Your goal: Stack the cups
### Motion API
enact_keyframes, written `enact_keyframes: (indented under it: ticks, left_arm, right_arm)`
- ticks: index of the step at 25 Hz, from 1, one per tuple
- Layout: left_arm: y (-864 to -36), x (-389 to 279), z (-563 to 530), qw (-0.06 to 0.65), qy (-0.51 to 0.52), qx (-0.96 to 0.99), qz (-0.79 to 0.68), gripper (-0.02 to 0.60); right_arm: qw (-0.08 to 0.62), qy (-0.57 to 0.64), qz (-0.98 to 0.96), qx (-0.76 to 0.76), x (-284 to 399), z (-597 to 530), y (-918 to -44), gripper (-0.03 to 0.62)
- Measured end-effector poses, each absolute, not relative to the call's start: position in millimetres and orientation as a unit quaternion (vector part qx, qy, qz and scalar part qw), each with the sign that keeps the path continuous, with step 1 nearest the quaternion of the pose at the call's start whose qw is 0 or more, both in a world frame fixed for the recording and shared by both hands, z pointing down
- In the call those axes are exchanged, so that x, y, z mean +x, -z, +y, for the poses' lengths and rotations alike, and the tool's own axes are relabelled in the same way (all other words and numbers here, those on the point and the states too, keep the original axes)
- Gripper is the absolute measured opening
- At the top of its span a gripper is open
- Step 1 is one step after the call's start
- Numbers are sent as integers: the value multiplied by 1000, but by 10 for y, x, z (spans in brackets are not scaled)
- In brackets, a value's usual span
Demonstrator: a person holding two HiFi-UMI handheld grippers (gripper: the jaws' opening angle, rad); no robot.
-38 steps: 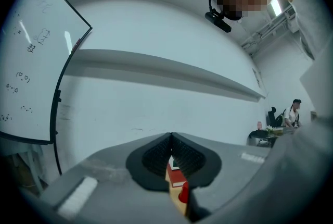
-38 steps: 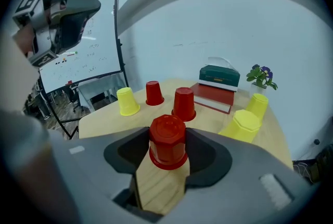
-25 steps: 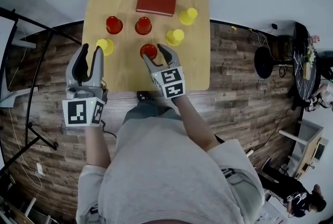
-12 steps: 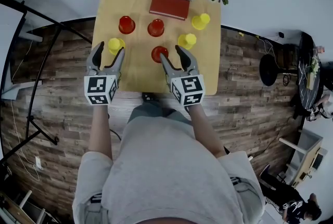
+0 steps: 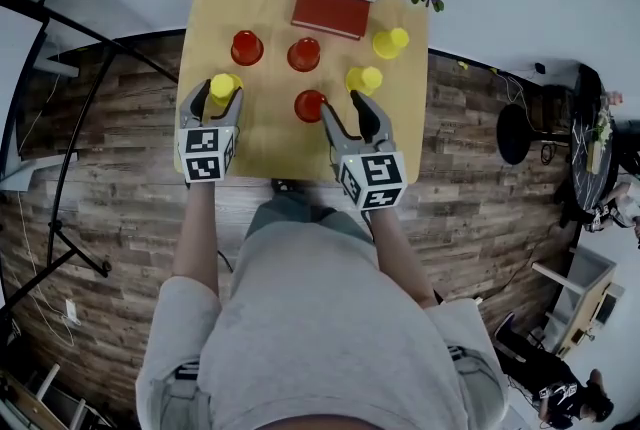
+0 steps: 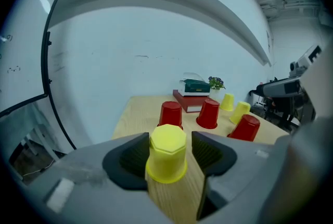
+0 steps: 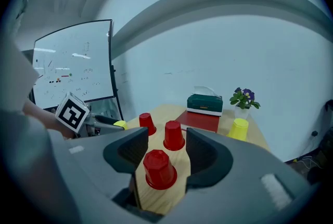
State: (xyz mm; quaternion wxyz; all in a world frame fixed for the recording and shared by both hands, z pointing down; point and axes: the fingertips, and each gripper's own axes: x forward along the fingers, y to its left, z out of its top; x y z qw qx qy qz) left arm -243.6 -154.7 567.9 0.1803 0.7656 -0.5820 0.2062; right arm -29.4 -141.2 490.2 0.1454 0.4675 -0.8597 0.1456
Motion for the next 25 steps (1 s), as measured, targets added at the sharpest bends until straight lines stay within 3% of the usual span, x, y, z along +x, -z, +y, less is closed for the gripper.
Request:
enact_keyframes:
  ticks: [2,25]
  left_arm:
    - [-5688,-2441,-1551,182,-206,763,-585,233]
    - [-5691,-1357,-1284,167,-224,831,-481,232]
  right_arm:
    - [145,-145,-858,470,-281,-1428,-4898,230]
    - [129,-150,-843,499,-26,-1429,-4842,225]
